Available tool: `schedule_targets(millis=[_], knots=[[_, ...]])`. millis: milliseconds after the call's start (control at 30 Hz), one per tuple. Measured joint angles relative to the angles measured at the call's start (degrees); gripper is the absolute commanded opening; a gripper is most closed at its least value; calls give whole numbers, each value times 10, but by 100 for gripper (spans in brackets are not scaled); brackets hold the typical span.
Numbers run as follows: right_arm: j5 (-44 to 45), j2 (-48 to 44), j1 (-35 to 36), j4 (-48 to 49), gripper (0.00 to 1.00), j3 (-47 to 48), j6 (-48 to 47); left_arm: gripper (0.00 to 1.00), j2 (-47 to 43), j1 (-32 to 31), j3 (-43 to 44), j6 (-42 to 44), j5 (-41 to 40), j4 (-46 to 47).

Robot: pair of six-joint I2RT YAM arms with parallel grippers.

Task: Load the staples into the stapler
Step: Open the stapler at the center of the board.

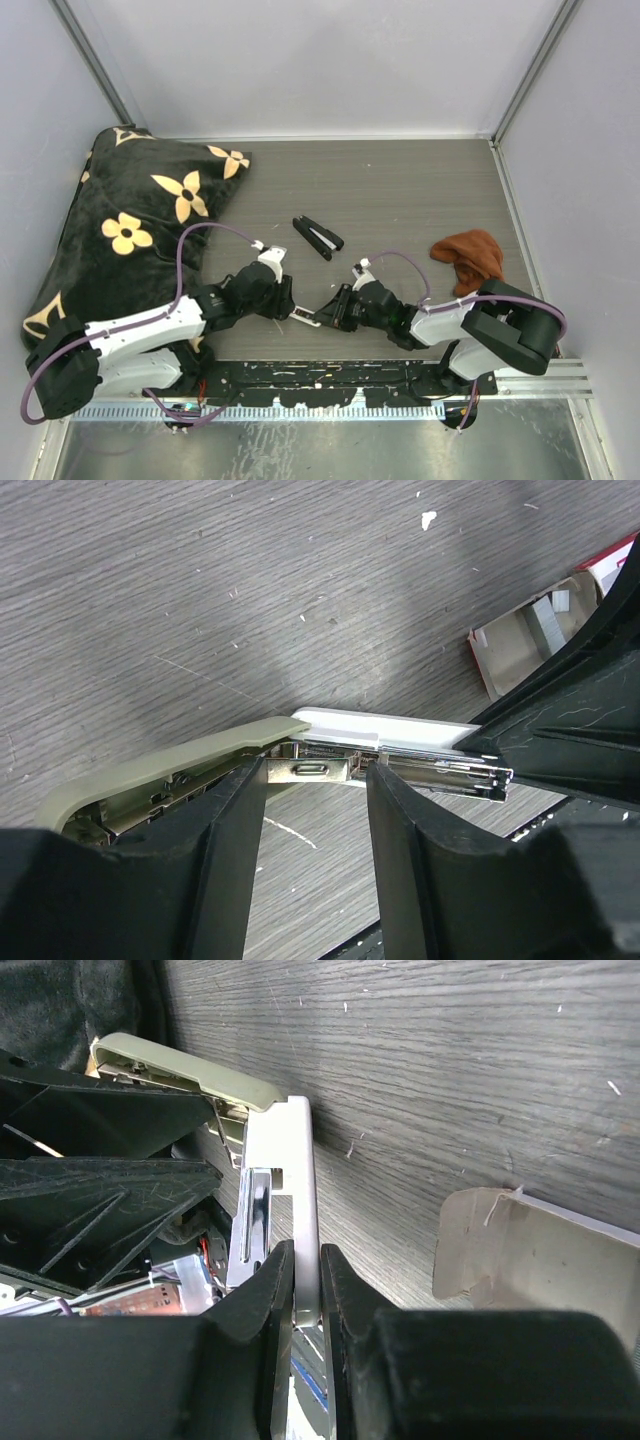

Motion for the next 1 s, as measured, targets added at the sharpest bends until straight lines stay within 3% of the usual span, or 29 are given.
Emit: schedule_targets(millis=[367, 733, 1000], knots=[[-4, 41, -1, 72, 1, -17, 19, 45, 41, -7, 37, 28, -12, -23], [7, -3, -1, 26, 32, -24, 14, 45, 89, -56, 80, 45, -65, -58], [25, -85, -1, -63, 42, -39, -1, 44, 115, -80, 99, 45, -75, -67]])
